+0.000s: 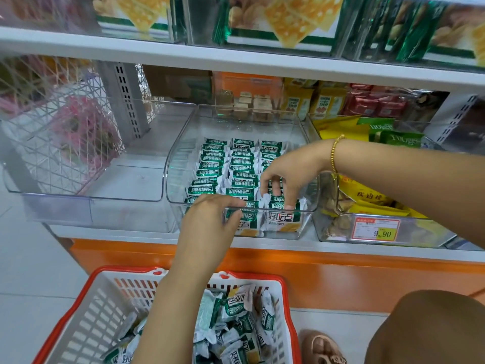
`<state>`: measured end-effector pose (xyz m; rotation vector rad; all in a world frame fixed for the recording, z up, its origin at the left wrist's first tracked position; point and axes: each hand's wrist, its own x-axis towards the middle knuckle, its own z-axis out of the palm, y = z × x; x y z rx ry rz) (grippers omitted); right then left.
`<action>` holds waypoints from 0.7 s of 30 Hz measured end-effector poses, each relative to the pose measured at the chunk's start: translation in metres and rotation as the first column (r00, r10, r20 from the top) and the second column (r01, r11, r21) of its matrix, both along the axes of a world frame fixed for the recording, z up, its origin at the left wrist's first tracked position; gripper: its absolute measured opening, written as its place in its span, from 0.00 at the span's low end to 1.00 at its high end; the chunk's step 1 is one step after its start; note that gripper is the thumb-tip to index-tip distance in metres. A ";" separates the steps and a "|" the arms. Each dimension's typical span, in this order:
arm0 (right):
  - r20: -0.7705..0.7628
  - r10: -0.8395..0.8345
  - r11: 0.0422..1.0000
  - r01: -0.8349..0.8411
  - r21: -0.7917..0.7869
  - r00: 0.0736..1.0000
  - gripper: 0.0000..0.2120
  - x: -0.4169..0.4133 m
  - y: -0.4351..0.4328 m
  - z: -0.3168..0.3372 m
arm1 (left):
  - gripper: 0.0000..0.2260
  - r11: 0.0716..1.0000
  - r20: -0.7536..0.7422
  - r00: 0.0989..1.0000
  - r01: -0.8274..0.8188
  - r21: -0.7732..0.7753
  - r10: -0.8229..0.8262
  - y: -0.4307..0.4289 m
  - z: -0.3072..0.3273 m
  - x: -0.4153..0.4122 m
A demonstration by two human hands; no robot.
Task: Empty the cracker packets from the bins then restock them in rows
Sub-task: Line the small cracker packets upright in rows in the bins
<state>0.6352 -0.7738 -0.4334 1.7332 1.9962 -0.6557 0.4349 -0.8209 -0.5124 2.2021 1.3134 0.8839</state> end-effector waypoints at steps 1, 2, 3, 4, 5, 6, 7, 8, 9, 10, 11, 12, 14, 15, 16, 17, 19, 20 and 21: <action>0.003 0.004 1.000 -0.004 0.011 1.000 0.30 -0.001 -0.002 -0.001 | 0.09 1.000 0.000 1.000 -0.001 -0.001 0.001 0.000 0.000 0.000; 0.001 0.008 1.000 -0.008 0.022 1.000 0.31 -0.001 -0.003 -0.003 | 0.09 1.000 0.001 1.000 -0.004 -0.003 0.004 0.000 0.000 0.000; 0.003 0.015 0.999 -0.016 0.033 1.000 0.32 -0.001 -0.006 -0.006 | 0.09 1.000 0.002 1.000 -0.007 -0.004 0.007 0.000 0.000 0.001; 0.008 0.027 0.999 -0.028 0.045 1.000 0.33 -0.002 -0.009 -0.010 | 0.09 1.000 0.003 1.000 -0.010 -0.003 0.010 0.001 0.000 0.001; 0.011 0.038 0.998 -0.038 0.058 0.999 0.33 -0.002 -0.012 -0.013 | 0.09 1.000 0.004 1.000 -0.012 -0.001 0.012 0.001 0.000 0.001; 0.010 0.042 0.996 -0.043 0.072 0.999 0.33 -0.003 -0.015 -0.015 | 0.09 1.000 0.007 1.000 -0.014 0.002 0.014 0.000 -0.001 0.001; -0.001 0.040 0.995 -0.040 0.091 0.999 0.32 -0.003 -0.018 -0.016 | 0.09 1.000 0.009 1.000 -0.017 0.004 0.017 0.000 0.000 0.001; -0.025 0.032 0.993 -0.029 0.117 0.999 0.31 -0.002 -0.019 -0.016 | 0.09 1.000 0.009 1.000 -0.020 0.005 0.020 0.000 0.000 0.002; -0.066 0.016 0.989 -0.006 0.146 0.998 0.28 -0.001 -0.019 -0.015 | 0.09 1.000 0.010 1.000 -0.022 0.006 0.022 0.000 0.000 0.003; -0.119 -0.004 0.984 0.024 0.175 0.993 0.24 0.000 -0.018 -0.015 | 0.09 1.000 0.012 1.000 -0.023 0.007 0.023 0.000 0.000 0.003; -0.161 -0.020 0.980 0.052 0.194 0.987 0.21 0.001 -0.016 -0.015 | 0.09 1.000 0.015 1.000 -0.023 0.009 0.023 -0.001 0.001 0.004; -0.179 -0.038 0.978 0.073 0.196 0.983 0.18 0.001 -0.014 -0.016 | 0.09 1.000 0.018 1.000 -0.023 0.009 0.023 -0.001 0.001 0.004; -0.183 -0.094 0.981 0.123 0.153 0.979 0.17 0.000 -0.011 -0.020 | 0.09 1.000 0.021 1.000 -0.021 0.004 0.021 -0.002 0.002 0.004; -0.188 -0.131 0.981 0.154 0.117 0.973 0.17 -0.001 -0.010 -0.022 | 0.09 1.000 0.021 1.000 -0.019 0.002 0.018 -0.002 0.002 0.003; -0.188 -0.156 0.981 0.175 0.087 0.970 0.17 -0.002 -0.009 -0.024 | 0.09 1.000 0.024 1.000 -0.018 -0.001 0.018 -0.002 0.001 0.003; -0.180 -0.167 0.981 0.182 0.071 0.969 0.18 -0.003 -0.007 -0.026 | 0.09 1.000 0.027 0.999 -0.021 -0.002 0.021 -0.002 0.001 0.002; -0.153 -0.169 0.981 0.181 0.070 0.974 0.21 -0.006 -0.006 -0.029 | 0.09 1.000 0.025 0.999 -0.028 0.004 0.027 -0.002 0.000 0.002; -0.138 -0.170 0.980 0.182 0.078 0.976 0.22 -0.007 -0.005 -0.031 | 0.09 1.000 0.023 0.999 -0.029 0.008 0.029 -0.001 -0.001 0.003; -0.122 -0.168 0.980 0.179 0.087 0.978 0.24 -0.009 -0.005 -0.032 | 0.09 0.999 0.022 0.999 -0.030 0.014 0.029 -0.001 -0.001 0.003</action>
